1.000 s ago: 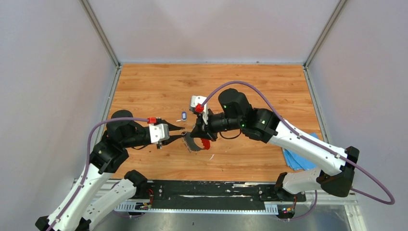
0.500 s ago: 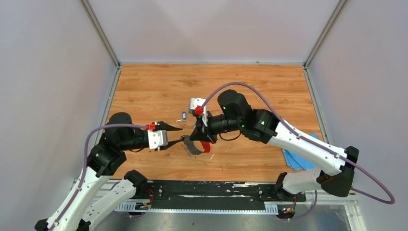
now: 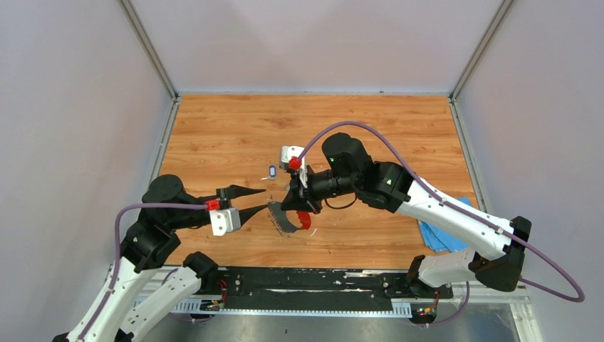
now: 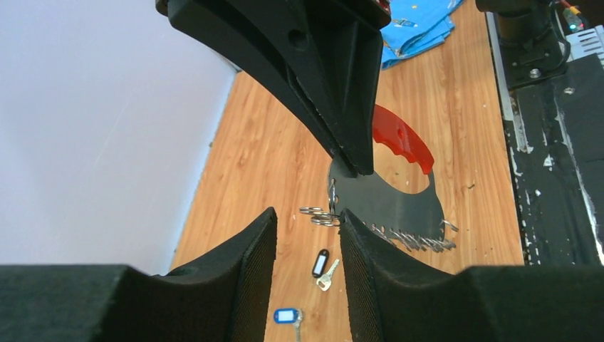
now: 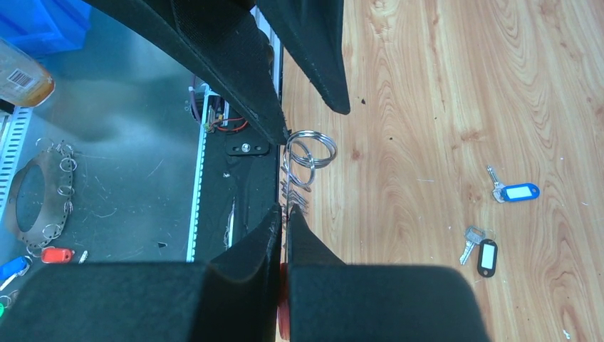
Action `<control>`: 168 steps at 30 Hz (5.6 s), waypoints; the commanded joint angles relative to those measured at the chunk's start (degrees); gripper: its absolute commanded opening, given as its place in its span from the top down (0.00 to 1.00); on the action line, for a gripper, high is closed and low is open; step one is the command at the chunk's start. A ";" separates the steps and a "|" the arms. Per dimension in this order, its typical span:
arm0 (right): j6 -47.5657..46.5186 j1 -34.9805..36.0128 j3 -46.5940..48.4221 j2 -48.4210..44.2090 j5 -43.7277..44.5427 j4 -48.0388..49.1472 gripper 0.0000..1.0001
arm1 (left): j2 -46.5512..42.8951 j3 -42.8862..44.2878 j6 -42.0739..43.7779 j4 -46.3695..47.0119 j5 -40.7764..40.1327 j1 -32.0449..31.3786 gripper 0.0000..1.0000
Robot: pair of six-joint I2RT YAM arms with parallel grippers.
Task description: Put the keys on the keyring
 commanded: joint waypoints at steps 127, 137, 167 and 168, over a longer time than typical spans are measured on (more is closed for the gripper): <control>1.45 0.62 12.31 10.48 -10.30 -13.70 1.00 | -3.54 -1.62 26.59 -15.75 9.71 -0.19 0.92; 0.96 0.62 11.73 10.40 -10.18 -14.16 1.00 | -4.16 -0.46 27.27 -15.73 9.24 -0.25 1.00; 1.74 0.62 8.90 7.13 -13.86 -13.74 1.00 | -5.29 -1.03 41.81 -16.57 8.53 -0.26 1.00; 1.80 0.62 9.02 7.27 -13.87 -13.48 1.00 | -4.88 -0.79 41.93 -16.65 8.89 -0.24 1.00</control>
